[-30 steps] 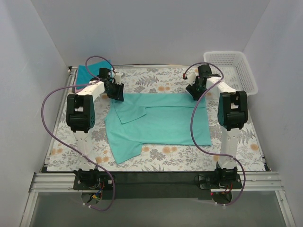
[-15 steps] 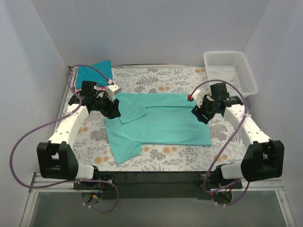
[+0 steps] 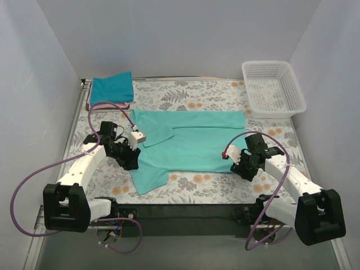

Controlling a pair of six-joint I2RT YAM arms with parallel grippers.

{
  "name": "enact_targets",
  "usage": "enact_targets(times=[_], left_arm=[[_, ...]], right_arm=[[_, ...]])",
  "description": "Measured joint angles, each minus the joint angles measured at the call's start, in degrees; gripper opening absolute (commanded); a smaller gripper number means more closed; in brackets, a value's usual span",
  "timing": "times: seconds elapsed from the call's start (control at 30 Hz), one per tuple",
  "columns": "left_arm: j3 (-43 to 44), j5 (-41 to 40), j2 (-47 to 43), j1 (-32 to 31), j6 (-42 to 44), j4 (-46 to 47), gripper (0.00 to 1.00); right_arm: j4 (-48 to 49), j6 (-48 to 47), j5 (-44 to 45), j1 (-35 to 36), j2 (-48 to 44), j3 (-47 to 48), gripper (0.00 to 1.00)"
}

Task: Fold and stack the t-shirts
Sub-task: Fold the tshirt

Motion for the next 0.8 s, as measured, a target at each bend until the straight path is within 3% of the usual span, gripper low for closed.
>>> enact_targets(times=[0.23, 0.43, 0.67, 0.8], left_arm=[[-2.7, -2.3, -0.5, 0.0, 3.1, 0.3, 0.38], [-4.8, -4.2, 0.3, 0.0, 5.7, 2.8, 0.38], [-7.7, -5.7, 0.8, -0.3, 7.2, 8.2, 0.37], [-9.4, -6.5, 2.4, -1.6, 7.7, 12.1, 0.36]], right_arm=[[5.6, -0.6, 3.5, 0.7, 0.7, -1.3, 0.46], [8.4, -1.7, 5.2, 1.1, 1.6, -2.8, 0.31], [11.5, -2.6, 6.4, 1.5, 2.3, -3.7, 0.04], [12.7, -2.4, 7.2, 1.6, 3.1, -3.5, 0.01]])
